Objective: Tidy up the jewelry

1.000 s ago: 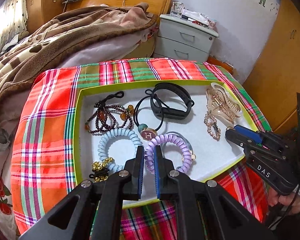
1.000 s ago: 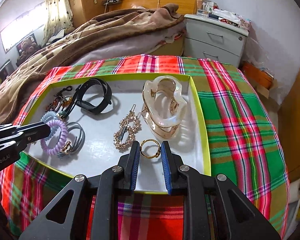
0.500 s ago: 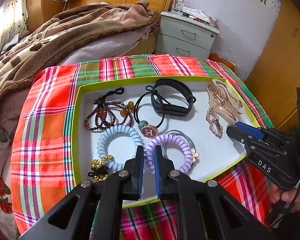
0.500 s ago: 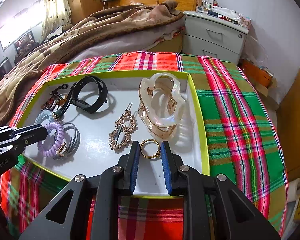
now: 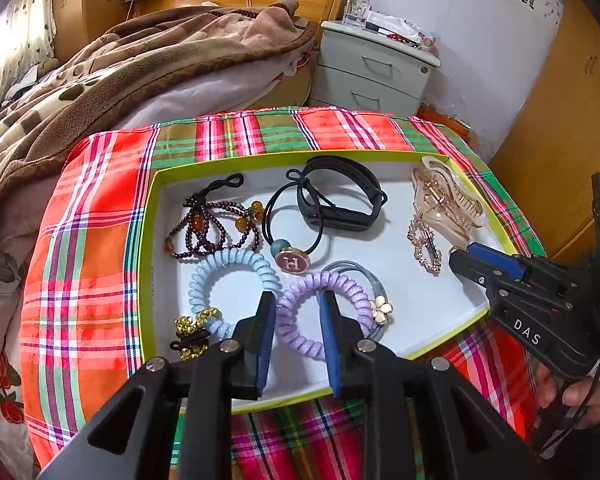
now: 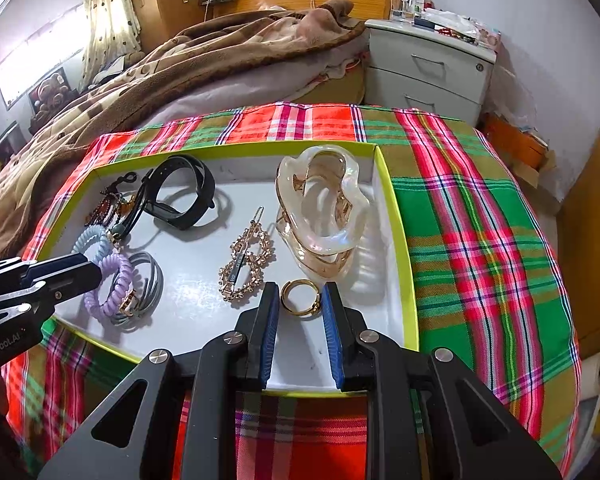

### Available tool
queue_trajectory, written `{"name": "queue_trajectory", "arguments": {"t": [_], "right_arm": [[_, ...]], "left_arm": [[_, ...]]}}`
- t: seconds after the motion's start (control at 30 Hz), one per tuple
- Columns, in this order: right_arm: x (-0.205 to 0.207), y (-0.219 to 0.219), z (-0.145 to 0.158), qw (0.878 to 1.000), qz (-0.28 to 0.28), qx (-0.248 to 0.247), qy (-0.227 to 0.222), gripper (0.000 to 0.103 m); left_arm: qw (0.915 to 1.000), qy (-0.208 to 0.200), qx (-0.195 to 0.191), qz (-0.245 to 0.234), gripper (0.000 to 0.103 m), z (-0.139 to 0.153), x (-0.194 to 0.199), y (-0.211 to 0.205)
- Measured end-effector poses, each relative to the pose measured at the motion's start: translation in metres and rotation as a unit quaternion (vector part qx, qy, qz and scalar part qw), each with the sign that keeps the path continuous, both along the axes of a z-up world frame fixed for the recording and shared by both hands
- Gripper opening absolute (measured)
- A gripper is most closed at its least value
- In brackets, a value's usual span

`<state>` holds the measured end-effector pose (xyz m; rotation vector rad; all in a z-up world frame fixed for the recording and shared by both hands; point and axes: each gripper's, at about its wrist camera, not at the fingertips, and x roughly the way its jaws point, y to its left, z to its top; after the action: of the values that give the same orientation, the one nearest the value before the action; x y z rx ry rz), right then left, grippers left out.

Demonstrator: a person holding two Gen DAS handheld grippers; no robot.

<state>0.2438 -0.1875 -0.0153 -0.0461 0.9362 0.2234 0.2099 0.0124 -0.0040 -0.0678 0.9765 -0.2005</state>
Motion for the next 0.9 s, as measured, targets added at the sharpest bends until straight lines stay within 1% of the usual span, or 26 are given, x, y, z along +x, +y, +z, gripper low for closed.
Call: {"name": "queue_trajectory", "arguments": {"t": [0.03, 0.07, 0.13, 0.2, 0.4, 0.5, 0.63, 0.73, 0.8, 0.9], "right_arm": [[-0.001, -0.001, 0.001, 1.0, 0.0, 0.006, -0.001, 0.024], [-0.002, -0.002, 0.001, 1.0, 0.0, 0.01, -0.002, 0.028], [-0.006, -0.003, 0.004, 1.0, -0.003, 0.017, -0.007, 0.032], [-0.011, -0.004, 0.008, 1.0, -0.004, 0.026, -0.015, 0.032], [-0.04, -0.004, 0.028, 0.997, -0.007, 0.053, -0.058, 0.032], [-0.058, -0.003, 0.037, 0.995, -0.012, 0.052, -0.082, 0.032], [-0.079, 0.001, 0.045, 0.993, -0.009, 0.06, -0.1, 0.032], [-0.09, 0.005, 0.051, 0.992, -0.009, 0.048, -0.115, 0.032], [-0.097, 0.006, 0.053, 0.992, -0.004, 0.056, -0.116, 0.032], [-0.107, 0.009, 0.056, 0.991, 0.002, 0.055, -0.122, 0.032]], "left_arm": [[1.0, -0.001, 0.001, 0.0, 0.025, 0.0, -0.001, 0.0], [1.0, -0.002, 0.001, 0.002, 0.026, 0.001, -0.002, 0.0], [1.0, -0.006, 0.001, 0.004, 0.03, 0.004, -0.004, -0.001], [0.9999, -0.012, 0.006, 0.007, 0.035, 0.008, -0.007, -0.002], [0.9988, -0.04, 0.016, 0.023, 0.042, 0.023, -0.026, -0.005], [0.9976, -0.058, 0.018, 0.033, 0.042, 0.029, -0.038, -0.005], [0.9955, -0.077, 0.032, 0.045, 0.042, 0.034, -0.057, -0.01], [0.994, -0.087, 0.042, 0.052, 0.042, 0.036, -0.072, -0.015], [0.993, -0.095, 0.047, 0.053, 0.042, 0.038, -0.08, -0.016], [0.992, -0.102, 0.042, 0.061, 0.042, 0.041, -0.091, -0.016]]}}
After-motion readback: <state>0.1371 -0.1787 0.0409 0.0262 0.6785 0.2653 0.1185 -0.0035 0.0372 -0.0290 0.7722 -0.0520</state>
